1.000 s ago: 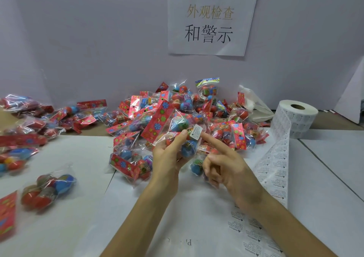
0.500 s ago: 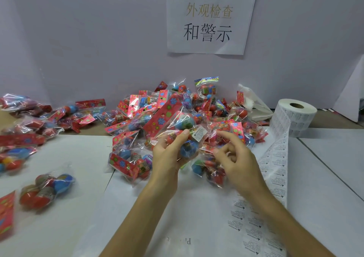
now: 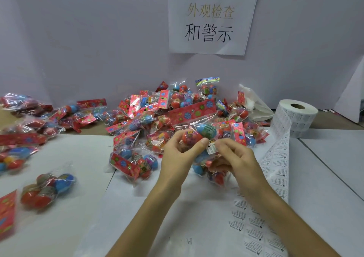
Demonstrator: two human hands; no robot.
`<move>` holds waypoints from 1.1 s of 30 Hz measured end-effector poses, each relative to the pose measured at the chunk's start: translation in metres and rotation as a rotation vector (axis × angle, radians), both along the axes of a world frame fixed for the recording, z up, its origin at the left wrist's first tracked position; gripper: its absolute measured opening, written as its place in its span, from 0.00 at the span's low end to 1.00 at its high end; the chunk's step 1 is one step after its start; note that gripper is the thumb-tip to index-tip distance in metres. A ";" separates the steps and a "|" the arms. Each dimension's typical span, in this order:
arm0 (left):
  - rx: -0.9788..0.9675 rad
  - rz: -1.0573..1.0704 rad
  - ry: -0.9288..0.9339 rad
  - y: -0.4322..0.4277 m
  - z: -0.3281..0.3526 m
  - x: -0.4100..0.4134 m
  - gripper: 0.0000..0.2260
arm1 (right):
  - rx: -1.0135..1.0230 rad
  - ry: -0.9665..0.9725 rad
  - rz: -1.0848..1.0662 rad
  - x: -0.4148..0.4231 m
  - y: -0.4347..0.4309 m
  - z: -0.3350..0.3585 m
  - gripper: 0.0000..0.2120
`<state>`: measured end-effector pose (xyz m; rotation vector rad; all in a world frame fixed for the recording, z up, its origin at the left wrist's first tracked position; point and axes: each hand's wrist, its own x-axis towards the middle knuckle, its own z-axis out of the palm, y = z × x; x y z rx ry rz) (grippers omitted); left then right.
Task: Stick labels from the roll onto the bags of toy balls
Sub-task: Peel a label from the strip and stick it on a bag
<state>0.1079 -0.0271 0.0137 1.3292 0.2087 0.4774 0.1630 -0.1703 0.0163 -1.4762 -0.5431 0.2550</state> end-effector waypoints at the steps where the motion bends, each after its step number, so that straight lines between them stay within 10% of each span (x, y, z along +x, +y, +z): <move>1: -0.012 -0.012 0.004 0.001 0.001 0.000 0.13 | 0.018 0.042 -0.002 0.001 -0.001 0.001 0.13; 33: 0.063 -0.144 0.020 -0.001 -0.004 0.000 0.25 | 0.077 0.004 -0.057 0.002 -0.002 0.001 0.14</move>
